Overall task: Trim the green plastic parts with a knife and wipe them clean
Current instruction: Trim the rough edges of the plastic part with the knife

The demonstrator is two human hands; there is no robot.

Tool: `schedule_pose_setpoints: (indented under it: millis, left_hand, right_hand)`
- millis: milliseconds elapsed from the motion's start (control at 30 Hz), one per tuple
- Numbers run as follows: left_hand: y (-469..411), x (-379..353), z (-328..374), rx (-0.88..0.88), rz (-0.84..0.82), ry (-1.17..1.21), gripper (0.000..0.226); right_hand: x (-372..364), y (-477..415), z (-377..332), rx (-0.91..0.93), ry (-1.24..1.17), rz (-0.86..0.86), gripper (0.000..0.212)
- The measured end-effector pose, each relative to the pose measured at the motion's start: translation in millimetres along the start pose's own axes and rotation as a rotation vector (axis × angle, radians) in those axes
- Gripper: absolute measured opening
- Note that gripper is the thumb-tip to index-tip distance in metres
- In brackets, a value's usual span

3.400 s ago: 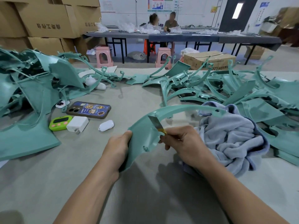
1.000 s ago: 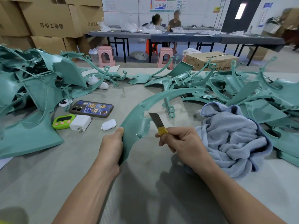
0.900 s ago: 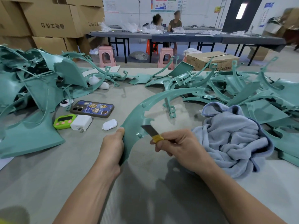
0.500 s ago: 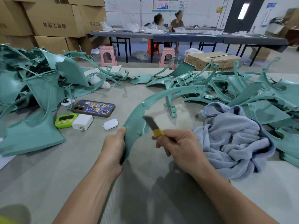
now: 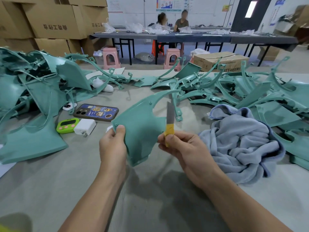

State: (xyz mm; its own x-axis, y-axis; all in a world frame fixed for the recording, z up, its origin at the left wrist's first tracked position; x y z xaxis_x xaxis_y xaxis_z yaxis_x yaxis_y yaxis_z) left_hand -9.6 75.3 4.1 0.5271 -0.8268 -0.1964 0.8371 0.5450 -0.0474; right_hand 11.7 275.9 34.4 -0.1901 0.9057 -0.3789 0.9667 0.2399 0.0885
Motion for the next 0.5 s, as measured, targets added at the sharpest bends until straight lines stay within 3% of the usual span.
schedule_pose_setpoints:
  millis: [133,200,233,400,500]
  left_hand:
    - [5,-12,9,0.010,-0.197,0.138,0.019]
    - [7,-14,12,-0.059,-0.307,0.143,0.053]
    - [8,-14,14,-0.113,-0.349,0.084,0.059]
    - [19,-21,21,-0.262,-0.473,-0.257,0.044]
    - [18,-20,26,-0.300,-0.450,-0.198,0.039]
  right_hand:
    - [12,-1,-18,0.170,-0.015,0.080,0.016]
    - [16,-1,-25,0.190,-0.014,0.065,0.016]
    - [19,-2,-27,0.187,-0.006,0.069,0.016]
    - [33,-8,-24,0.119,0.041,0.125,0.017]
    - [30,-10,-19,0.084,0.124,0.092,0.016]
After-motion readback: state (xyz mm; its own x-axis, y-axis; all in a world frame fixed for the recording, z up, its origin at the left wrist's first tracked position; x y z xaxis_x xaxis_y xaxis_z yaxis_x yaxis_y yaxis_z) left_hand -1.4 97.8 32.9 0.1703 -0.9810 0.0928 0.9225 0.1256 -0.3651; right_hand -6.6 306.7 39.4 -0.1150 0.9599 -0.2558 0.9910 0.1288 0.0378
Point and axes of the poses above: each hand's wrist, its own y-axis away from the middle knuckle, its own x-axis out of the back of the hand, z = x × y, the point moved 6 cm from there along -y, towards the middle knuckle, and after that the axes turned 10 degrees about -x, right-handed, at the moved point
